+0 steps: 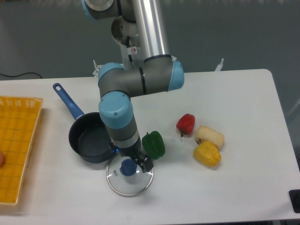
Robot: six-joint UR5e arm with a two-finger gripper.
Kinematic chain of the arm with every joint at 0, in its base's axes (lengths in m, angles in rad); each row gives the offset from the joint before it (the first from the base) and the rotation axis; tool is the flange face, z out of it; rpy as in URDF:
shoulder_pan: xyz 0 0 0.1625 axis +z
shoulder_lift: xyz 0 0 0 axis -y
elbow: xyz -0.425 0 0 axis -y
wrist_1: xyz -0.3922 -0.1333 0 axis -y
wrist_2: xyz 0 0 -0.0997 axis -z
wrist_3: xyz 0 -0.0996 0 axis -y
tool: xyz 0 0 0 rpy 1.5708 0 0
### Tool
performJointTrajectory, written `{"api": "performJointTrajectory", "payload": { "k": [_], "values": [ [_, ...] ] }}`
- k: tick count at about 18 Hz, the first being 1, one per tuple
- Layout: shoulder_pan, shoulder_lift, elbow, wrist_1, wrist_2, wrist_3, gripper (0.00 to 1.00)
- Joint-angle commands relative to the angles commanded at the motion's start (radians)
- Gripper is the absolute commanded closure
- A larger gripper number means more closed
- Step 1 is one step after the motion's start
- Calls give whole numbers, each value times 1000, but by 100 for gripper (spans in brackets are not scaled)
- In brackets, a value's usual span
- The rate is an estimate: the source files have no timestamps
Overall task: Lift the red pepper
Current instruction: 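Move the gripper from the glass lid toward the red bell pepper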
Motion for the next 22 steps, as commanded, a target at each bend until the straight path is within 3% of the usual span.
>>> {"api": "performJointTrajectory", "payload": {
  "k": [4, 11, 15, 22],
  "values": [
    [43, 15, -15, -5, -6, 5, 0],
    [97, 49, -52, -77, 3, 12, 0],
    [143, 71, -98, -77, -6, 227, 0],
    [187, 101, -233, -71, 23, 357, 0]
  ]
}}
